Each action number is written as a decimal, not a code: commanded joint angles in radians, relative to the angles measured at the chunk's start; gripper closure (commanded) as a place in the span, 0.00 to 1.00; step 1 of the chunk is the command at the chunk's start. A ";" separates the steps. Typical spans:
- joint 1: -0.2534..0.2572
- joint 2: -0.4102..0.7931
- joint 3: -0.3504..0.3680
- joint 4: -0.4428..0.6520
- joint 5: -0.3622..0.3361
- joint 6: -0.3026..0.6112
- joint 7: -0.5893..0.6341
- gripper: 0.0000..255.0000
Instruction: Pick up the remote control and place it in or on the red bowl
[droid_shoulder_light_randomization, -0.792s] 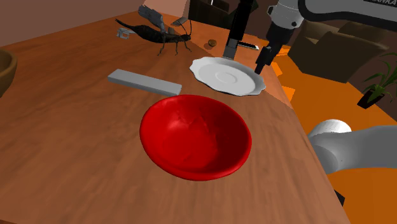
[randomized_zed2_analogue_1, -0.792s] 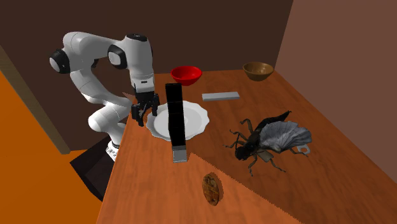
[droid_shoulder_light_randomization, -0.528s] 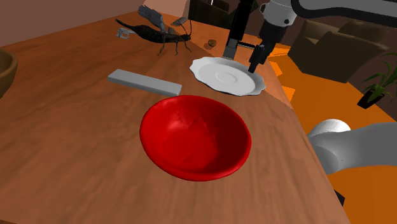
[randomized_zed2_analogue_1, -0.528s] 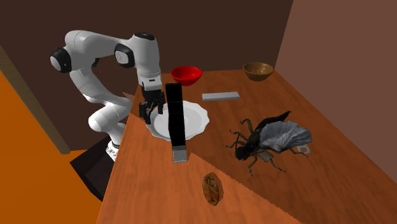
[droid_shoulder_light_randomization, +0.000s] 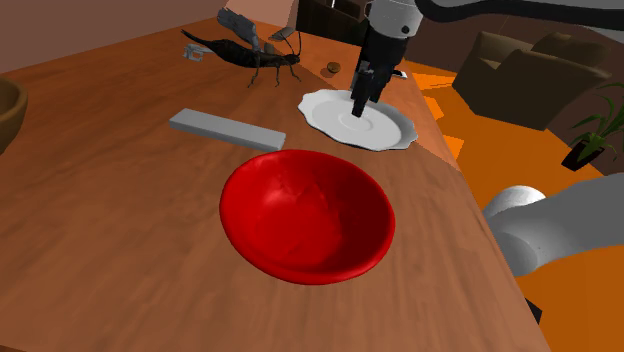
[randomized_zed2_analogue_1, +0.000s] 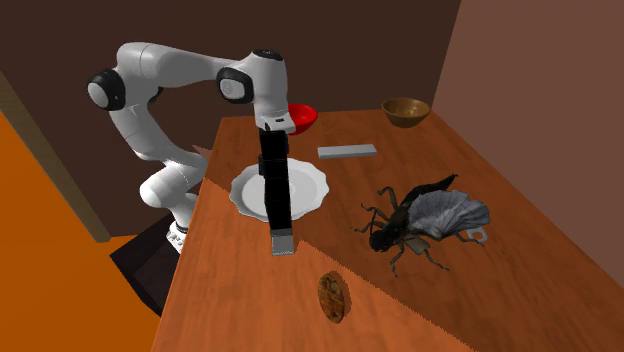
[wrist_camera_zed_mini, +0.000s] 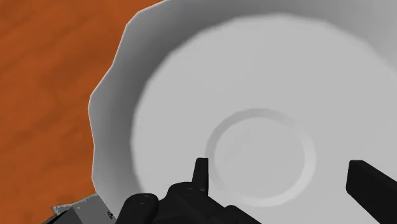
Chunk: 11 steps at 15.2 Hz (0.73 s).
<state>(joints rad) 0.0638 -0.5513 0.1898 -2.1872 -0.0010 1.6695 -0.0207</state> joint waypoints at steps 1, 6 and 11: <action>0.011 0.061 0.026 0.050 0.013 0.008 0.017 0.00; 0.041 0.201 0.095 0.173 0.033 0.017 0.069 0.00; 0.071 0.351 0.162 0.320 0.030 0.013 0.124 0.00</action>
<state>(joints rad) 0.1282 -0.2347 0.3366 -1.8995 0.0307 1.6816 0.0895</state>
